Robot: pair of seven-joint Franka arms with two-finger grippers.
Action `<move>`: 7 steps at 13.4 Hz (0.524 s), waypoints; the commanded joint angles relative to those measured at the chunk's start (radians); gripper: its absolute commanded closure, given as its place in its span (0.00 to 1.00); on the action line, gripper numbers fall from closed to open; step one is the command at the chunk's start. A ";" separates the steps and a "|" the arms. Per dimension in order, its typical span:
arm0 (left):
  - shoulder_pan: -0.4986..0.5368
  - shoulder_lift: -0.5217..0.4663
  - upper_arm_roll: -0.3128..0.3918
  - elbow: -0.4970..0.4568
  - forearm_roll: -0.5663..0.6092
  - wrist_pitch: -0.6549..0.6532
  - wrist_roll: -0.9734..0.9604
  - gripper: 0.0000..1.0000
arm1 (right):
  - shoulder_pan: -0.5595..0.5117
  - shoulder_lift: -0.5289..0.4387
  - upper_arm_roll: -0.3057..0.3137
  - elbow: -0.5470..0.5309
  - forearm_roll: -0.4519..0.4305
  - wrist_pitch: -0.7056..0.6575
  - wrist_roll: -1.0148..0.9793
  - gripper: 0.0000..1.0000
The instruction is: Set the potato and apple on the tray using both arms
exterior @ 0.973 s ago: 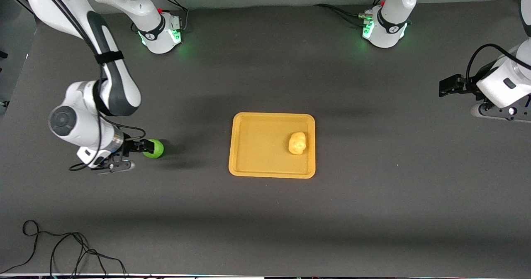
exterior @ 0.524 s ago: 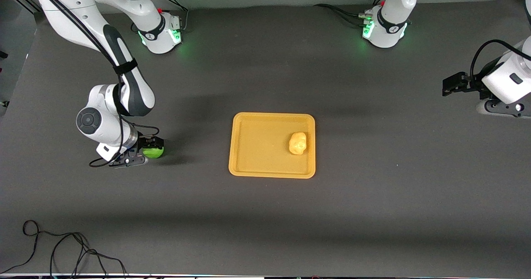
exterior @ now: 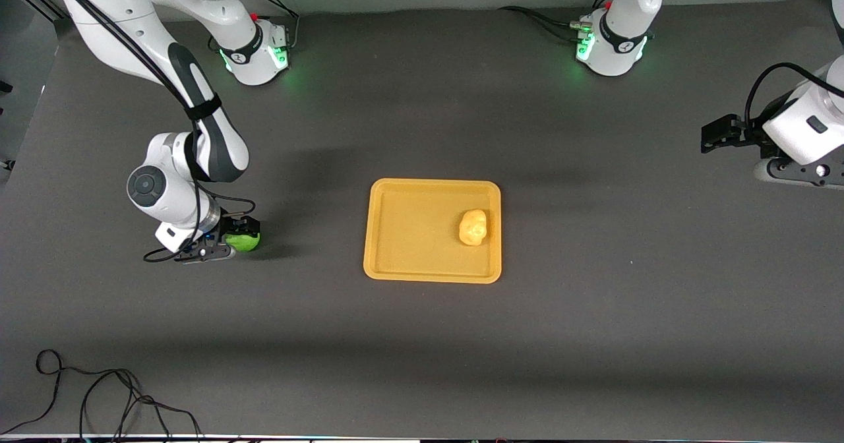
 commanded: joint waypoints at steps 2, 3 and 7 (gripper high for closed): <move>-0.010 -0.018 0.001 -0.017 0.003 0.016 0.000 0.00 | 0.000 -0.001 -0.001 -0.009 0.016 0.024 -0.030 0.48; -0.010 -0.018 0.001 -0.017 0.003 0.014 0.000 0.00 | 0.005 -0.009 0.000 -0.002 0.016 0.014 -0.026 0.56; -0.008 -0.014 0.001 -0.013 0.001 0.013 0.000 0.00 | 0.046 -0.067 0.003 0.243 0.018 -0.351 0.081 0.61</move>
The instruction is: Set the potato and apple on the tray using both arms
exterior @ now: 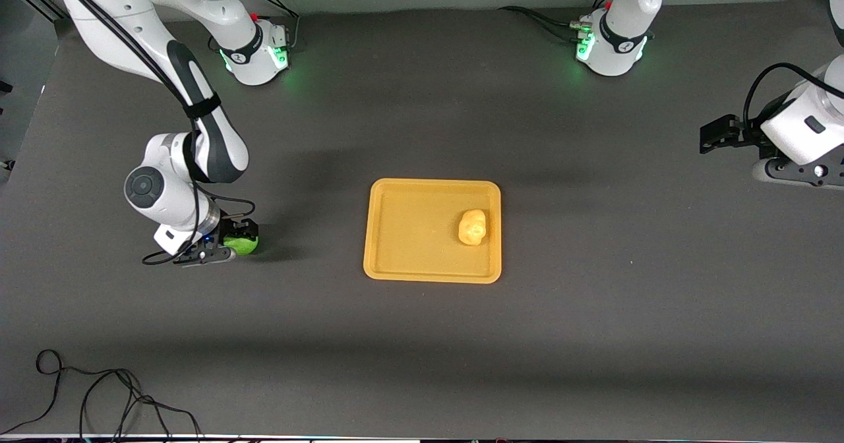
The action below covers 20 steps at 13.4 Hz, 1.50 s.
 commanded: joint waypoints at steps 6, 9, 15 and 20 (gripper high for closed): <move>-0.013 -0.006 0.003 -0.006 0.000 0.019 -0.029 0.00 | 0.221 0.007 0.000 0.505 0.099 -0.515 0.293 0.61; -0.008 -0.006 0.005 -0.006 0.001 0.021 -0.030 0.00 | 0.358 0.163 0.000 0.678 0.145 -0.511 0.518 0.61; -0.008 -0.004 0.005 -0.006 0.003 0.027 -0.028 0.00 | 0.490 0.409 0.002 0.766 0.143 -0.379 0.726 0.59; -0.010 -0.003 0.005 -0.006 0.003 0.027 -0.028 0.00 | 0.521 0.466 0.002 0.760 0.145 -0.302 0.727 0.42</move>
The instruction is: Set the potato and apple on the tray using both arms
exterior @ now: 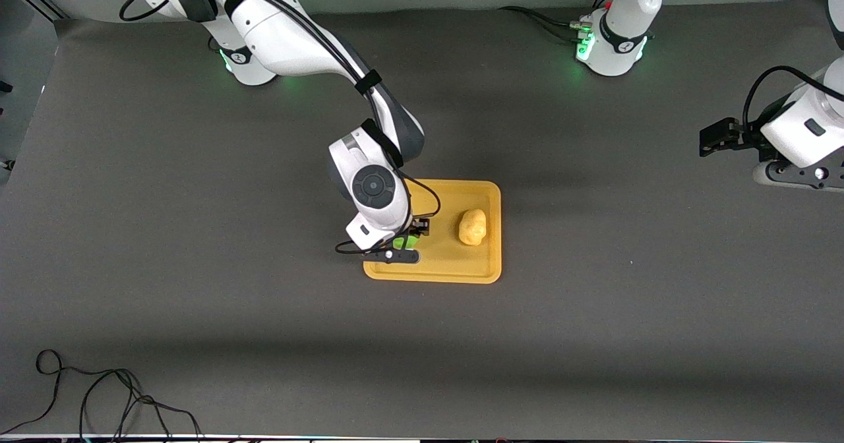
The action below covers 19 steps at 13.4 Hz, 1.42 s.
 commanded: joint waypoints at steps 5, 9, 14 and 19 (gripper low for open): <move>-0.012 -0.007 0.003 -0.007 0.004 0.016 -0.019 0.00 | 0.024 0.026 -0.013 0.028 0.023 0.031 0.105 0.00; -0.013 -0.007 0.003 -0.007 0.006 0.016 -0.019 0.00 | 0.004 -0.032 -0.026 0.025 0.016 0.019 0.082 0.00; -0.013 -0.007 0.003 -0.009 0.004 0.016 -0.019 0.00 | -0.016 -0.220 -0.101 -0.048 0.008 -0.026 0.067 0.00; -0.013 -0.005 0.003 -0.009 0.006 0.016 -0.019 0.00 | -0.019 -0.447 -0.306 -0.157 0.017 -0.192 -0.207 0.00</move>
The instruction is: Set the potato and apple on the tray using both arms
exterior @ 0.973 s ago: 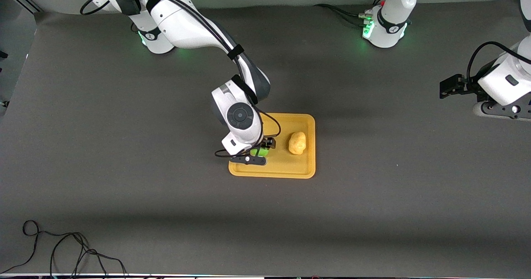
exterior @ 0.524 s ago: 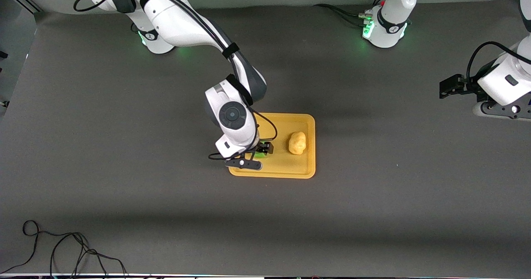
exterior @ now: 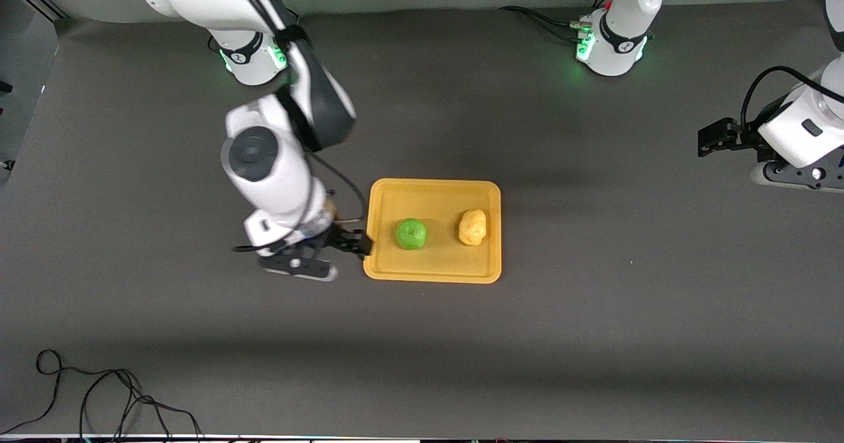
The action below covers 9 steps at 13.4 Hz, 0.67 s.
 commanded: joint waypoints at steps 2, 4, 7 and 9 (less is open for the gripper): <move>-0.012 -0.006 0.004 -0.008 0.005 0.015 -0.018 0.00 | 0.010 -0.197 -0.151 -0.083 0.015 -0.184 -0.236 0.00; -0.012 -0.006 0.004 -0.008 0.004 0.015 -0.018 0.00 | 0.013 -0.259 -0.259 -0.092 0.015 -0.259 -0.399 0.00; -0.012 -0.006 0.004 -0.008 0.004 0.015 -0.018 0.00 | 0.021 -0.326 -0.359 -0.144 -0.020 -0.281 -0.521 0.00; -0.012 -0.006 0.004 -0.008 0.006 0.015 -0.018 0.00 | 0.010 -0.339 -0.353 -0.152 -0.092 -0.306 -0.556 0.00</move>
